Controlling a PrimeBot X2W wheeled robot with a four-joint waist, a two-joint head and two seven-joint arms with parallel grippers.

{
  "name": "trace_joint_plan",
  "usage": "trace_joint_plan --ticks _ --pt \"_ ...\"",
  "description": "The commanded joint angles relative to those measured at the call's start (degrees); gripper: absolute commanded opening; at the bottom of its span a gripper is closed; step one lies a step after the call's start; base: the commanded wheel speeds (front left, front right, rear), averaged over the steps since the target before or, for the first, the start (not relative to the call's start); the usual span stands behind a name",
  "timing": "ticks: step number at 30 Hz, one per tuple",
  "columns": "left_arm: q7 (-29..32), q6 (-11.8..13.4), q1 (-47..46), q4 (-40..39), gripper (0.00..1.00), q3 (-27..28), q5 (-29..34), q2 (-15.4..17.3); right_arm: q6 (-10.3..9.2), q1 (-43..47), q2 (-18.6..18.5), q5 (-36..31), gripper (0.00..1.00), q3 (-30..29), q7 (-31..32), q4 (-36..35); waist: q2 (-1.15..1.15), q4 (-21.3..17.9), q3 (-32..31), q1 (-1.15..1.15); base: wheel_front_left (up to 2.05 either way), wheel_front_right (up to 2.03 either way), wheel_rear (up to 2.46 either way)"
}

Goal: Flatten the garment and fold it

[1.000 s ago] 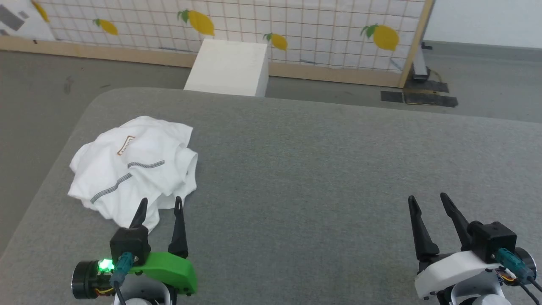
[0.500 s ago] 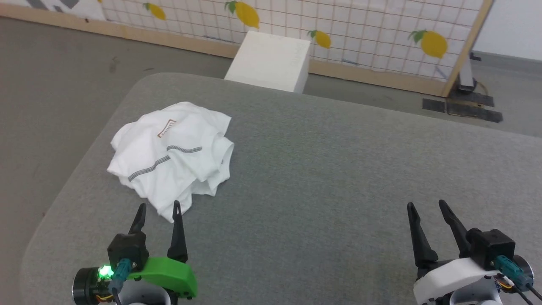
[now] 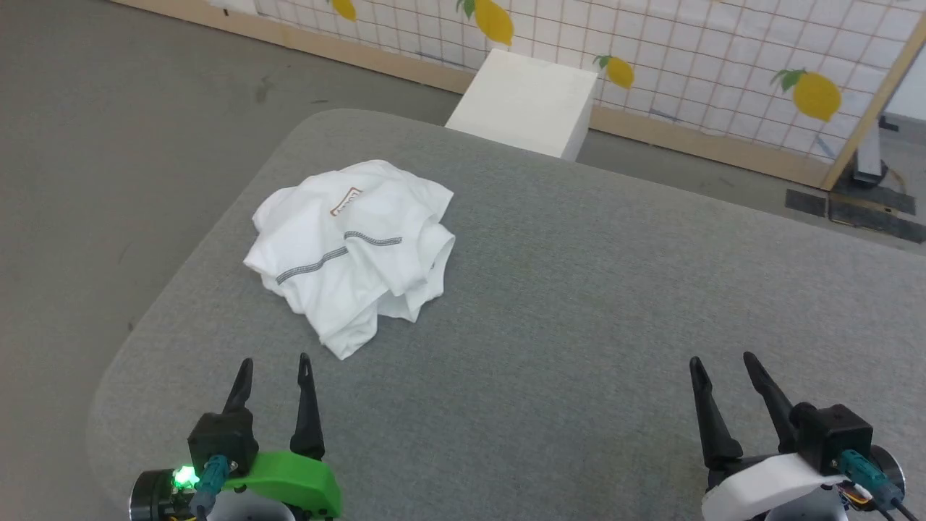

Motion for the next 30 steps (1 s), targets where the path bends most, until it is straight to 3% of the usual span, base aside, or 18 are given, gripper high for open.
trace_joint_plan --ticks 1,30 --pt "-0.6 0.4 0.9 0.2 1.0 -0.2 -0.4 -0.2 -0.06 0.8 0.0 -0.1 1.0 0.0 -0.7 0.3 0.0 1.1 0.0 0.0 0.0 0.0 0.0" --pt "-4.2 0.7 0.1 2.1 1.0 1.2 1.3 -0.1 -0.08 1.5 0.0 0.5 1.0 -0.1 -4.3 2.6 0.0 5.4 1.0 0.0 0.0 0.0 0.0"
